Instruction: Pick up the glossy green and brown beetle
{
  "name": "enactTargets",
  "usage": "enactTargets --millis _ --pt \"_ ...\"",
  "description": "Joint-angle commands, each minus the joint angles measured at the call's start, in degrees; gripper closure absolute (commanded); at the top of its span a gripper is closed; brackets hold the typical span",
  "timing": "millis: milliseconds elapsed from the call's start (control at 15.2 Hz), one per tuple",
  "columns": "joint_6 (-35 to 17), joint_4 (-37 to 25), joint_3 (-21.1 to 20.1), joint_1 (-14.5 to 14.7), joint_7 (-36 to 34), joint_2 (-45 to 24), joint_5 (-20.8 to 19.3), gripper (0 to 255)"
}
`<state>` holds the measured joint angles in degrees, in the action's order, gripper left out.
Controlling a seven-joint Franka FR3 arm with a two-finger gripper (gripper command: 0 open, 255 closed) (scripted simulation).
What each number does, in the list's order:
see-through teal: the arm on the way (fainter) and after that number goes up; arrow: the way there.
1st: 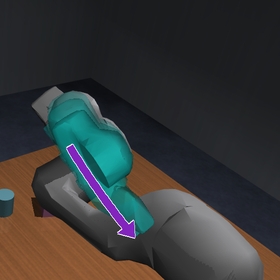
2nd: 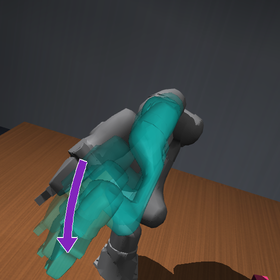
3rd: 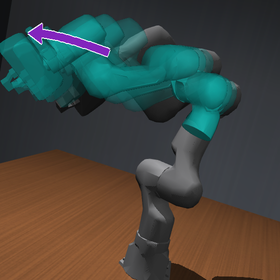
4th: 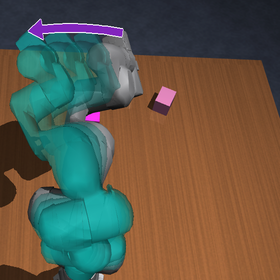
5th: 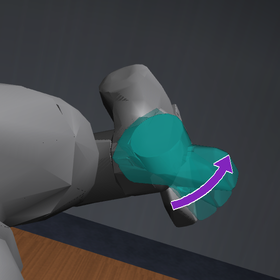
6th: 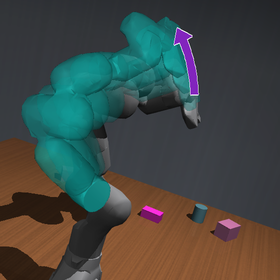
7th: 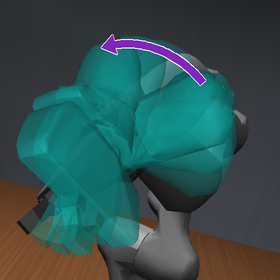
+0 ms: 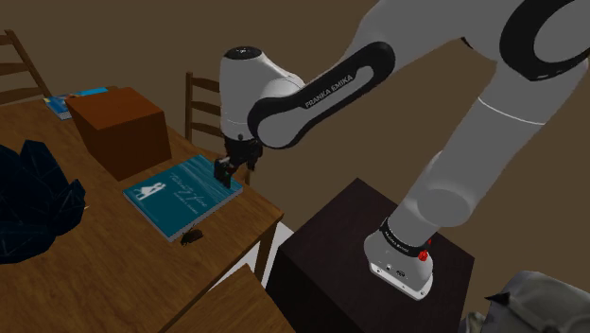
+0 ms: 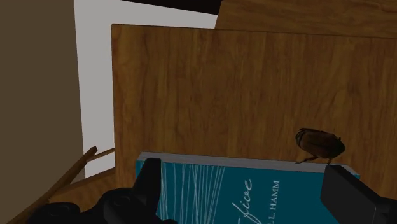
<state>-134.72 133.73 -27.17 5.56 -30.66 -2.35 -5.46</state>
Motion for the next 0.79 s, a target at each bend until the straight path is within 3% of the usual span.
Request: enactTargets --millis 0,396,726 --pt "-1.4 -2.35 -0.35 0.8 -3.22 -4.81 -2.7 0" --pt "-4.16 -10.68 1.35 5.55 -11.28 -18.88 -10.02 0" --pt "-4.95 -19.4 3.71 10.47 -15.5 -30.01 -13.65 0"
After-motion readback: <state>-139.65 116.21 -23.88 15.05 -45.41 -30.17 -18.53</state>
